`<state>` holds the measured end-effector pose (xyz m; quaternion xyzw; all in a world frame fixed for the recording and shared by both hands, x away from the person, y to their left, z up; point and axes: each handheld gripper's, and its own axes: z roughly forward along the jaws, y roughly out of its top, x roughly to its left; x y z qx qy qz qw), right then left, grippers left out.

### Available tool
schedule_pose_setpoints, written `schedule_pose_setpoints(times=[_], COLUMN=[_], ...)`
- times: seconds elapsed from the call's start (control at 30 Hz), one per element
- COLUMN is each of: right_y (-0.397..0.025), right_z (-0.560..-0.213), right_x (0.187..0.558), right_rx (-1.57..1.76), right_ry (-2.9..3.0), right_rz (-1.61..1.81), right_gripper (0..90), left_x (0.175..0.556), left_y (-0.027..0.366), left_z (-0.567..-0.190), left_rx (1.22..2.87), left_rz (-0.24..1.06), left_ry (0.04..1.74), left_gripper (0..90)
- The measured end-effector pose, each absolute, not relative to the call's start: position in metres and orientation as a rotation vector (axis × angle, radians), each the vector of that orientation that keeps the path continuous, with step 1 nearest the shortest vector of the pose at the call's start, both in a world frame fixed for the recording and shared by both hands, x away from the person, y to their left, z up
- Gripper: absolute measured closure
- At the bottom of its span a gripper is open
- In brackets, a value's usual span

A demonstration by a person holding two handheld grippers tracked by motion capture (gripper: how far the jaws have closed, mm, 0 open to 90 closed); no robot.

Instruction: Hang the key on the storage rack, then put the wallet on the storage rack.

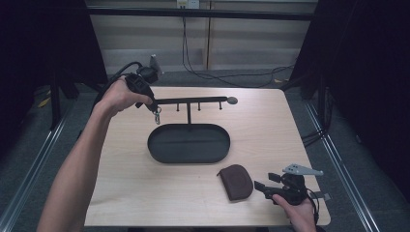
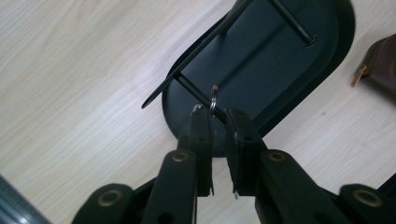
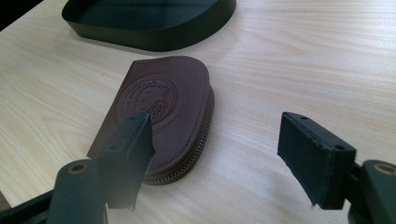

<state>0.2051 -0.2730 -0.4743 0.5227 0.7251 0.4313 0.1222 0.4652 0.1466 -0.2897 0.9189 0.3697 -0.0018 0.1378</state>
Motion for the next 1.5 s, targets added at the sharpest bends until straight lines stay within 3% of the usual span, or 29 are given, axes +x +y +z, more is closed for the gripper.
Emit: schedule_pose_setpoints(times=[0.9,1.17,1.5], right_y=[-0.273,-0.273,-0.274], right_z=[-0.474,-0.474,-0.474], right_x=[0.205,0.206,0.205], right_rx=[1.533,1.538,1.535], right_ry=[2.11,2.112,2.107], right_rz=[1.254,1.249,1.255], right_gripper=[26.7,26.7,26.7], left_x=[0.425,0.409,0.382], left_y=[0.185,0.197,0.21], left_z=[-0.299,-0.311,-0.336], left_rx=[2.428,2.336,2.221], left_rz=[0.047,0.088,0.084], left_ry=[1.049,1.047,1.06], left_gripper=[73.3,68.3,54.3])
